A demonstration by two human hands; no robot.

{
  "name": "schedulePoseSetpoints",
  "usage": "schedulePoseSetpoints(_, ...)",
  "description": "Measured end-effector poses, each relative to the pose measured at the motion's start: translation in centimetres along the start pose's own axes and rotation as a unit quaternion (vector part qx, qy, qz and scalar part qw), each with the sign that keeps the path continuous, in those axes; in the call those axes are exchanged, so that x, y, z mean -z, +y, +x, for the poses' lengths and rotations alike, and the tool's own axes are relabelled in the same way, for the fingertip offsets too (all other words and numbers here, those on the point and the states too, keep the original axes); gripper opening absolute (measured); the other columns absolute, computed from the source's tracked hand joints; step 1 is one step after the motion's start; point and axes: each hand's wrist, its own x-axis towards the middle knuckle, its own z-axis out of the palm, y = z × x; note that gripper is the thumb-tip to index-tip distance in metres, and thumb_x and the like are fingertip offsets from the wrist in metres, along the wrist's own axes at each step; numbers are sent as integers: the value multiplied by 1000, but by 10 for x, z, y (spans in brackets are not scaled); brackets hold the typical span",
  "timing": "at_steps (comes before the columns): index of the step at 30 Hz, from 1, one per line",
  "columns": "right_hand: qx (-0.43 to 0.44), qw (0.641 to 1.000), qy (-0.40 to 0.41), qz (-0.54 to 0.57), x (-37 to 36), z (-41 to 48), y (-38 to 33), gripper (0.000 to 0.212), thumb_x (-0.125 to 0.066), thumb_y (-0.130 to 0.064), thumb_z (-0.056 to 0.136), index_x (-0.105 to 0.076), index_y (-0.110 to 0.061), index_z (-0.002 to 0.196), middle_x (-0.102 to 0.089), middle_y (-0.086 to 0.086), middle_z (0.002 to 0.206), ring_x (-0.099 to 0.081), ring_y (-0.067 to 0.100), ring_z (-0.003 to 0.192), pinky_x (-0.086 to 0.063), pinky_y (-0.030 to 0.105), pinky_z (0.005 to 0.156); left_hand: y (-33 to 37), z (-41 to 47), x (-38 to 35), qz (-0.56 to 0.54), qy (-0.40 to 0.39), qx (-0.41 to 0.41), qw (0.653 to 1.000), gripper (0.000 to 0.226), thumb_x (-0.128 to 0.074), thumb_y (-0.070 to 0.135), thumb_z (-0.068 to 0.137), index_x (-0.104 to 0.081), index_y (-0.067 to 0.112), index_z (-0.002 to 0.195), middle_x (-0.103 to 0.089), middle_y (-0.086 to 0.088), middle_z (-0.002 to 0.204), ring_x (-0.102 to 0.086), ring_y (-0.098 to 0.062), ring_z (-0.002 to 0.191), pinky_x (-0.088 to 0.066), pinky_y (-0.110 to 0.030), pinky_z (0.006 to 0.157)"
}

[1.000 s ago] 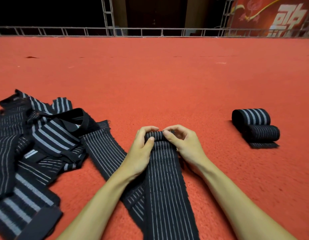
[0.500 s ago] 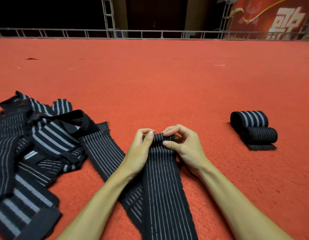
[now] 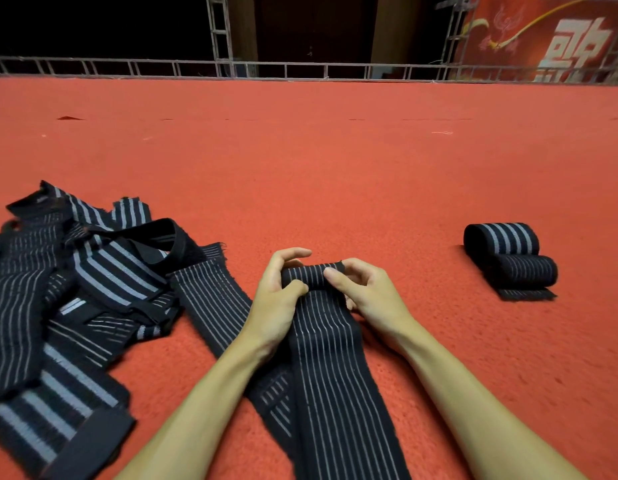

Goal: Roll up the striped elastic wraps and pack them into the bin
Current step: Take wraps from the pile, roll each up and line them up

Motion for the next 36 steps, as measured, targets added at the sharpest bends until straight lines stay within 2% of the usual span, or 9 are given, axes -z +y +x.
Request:
schedulePoseSetpoints(5, -8, 997, -9, 82, 3, -2, 0, 18, -72, -11, 82, -66, -6, 98, -69, 6, 88, -65, 15, 76, -52, 29, 60, -1, 0, 1, 6, -24, 10, 1000, 41, -46, -4, 88, -55, 23, 118, -55, -3, 106, -58, -7, 78, -51, -19, 65)
schedulePoseSetpoints(8, 34, 997, -4, 66, 5, -2, 0, 22, -76, -5, 77, -68, -10, 97, -70, 6, 90, -65, 14, 80, -52, 27, 64, -5, 1, 2, 5, -28, 37, 999, 30, -53, 23, 91, -52, 26, 120, -53, -5, 114, -60, -15, 95, -50, -23, 73)
schedulePoseSetpoints(12, 57, 997, -9, 53, 6, -2, 1, 29, -74, 10, 72, -67, -13, 89, -70, -1, 83, -64, 15, 79, -52, 25, 65, -6, 1, -1, 28, -35, 64, 997, 28, -42, 36, 98, -46, 24, 123, -60, 0, 107, -63, -6, 89, -48, -19, 71)
schedulePoseSetpoints(18, 49, 997, -29, 53, 7, -2, -1, 33, -74, 9, 72, -69, -13, 96, -71, 1, 87, -66, 9, 81, -55, 24, 66, -4, 0, 0, 11, 1, 44, 999, 27, -48, 12, 97, -49, 21, 122, -59, -1, 97, -64, 1, 69, -49, -15, 58)
schedulePoseSetpoints(22, 37, 996, -54, 59, 7, -3, -3, 24, -72, 1, 77, -70, -12, 97, -71, -9, 79, -63, -1, 70, -47, 12, 61, -4, 2, 4, -42, 6, 16, 999, 46, -52, -7, 88, -47, 24, 121, -54, -3, 103, -60, -8, 80, -52, -18, 63)
schedulePoseSetpoints(25, 44, 999, -16, 12, 7, 0, 1, 24, -72, -20, 83, -70, -20, 107, -72, -1, 99, -65, 7, 84, -48, 17, 69, -6, 2, 4, -46, -23, -13, 999, 55, -50, -16, 83, -48, 23, 122, -56, 1, 98, -59, -10, 85, -52, -23, 73)
schedulePoseSetpoints(28, 8, 1000, -20, 19, 4, -1, 3, 24, -66, -28, 86, -67, -19, 108, -70, 3, 95, -62, 8, 74, -46, 19, 56, -5, 3, 6, -63, -27, -33, 997, 66, -46, -23, 77, -50, 24, 123, -59, 4, 93, -58, -13, 84, -50, -24, 74)
schedulePoseSetpoints(31, 8, 999, -44, 28, 2, -2, 4, 14, -65, -21, 89, -68, -14, 101, -67, -1, 85, -57, 11, 68, -43, 22, 54, -2, 3, 10, -88, -35, -20, 995, 69, -49, -10, 65, -52, 22, 126, -61, 3, 94, -58, -11, 78, -49, -20, 64)
schedulePoseSetpoints(36, 36, 996, -41, 73, 6, -1, 4, 29, -72, -18, 75, -68, -15, 104, -69, 4, 98, -64, 17, 89, -51, 33, 75, -4, -1, 7, -78, -74, 14, 994, 53, -56, 20, 74, -56, 31, 125, -58, 0, 112, -62, -13, 96, -50, -22, 77)
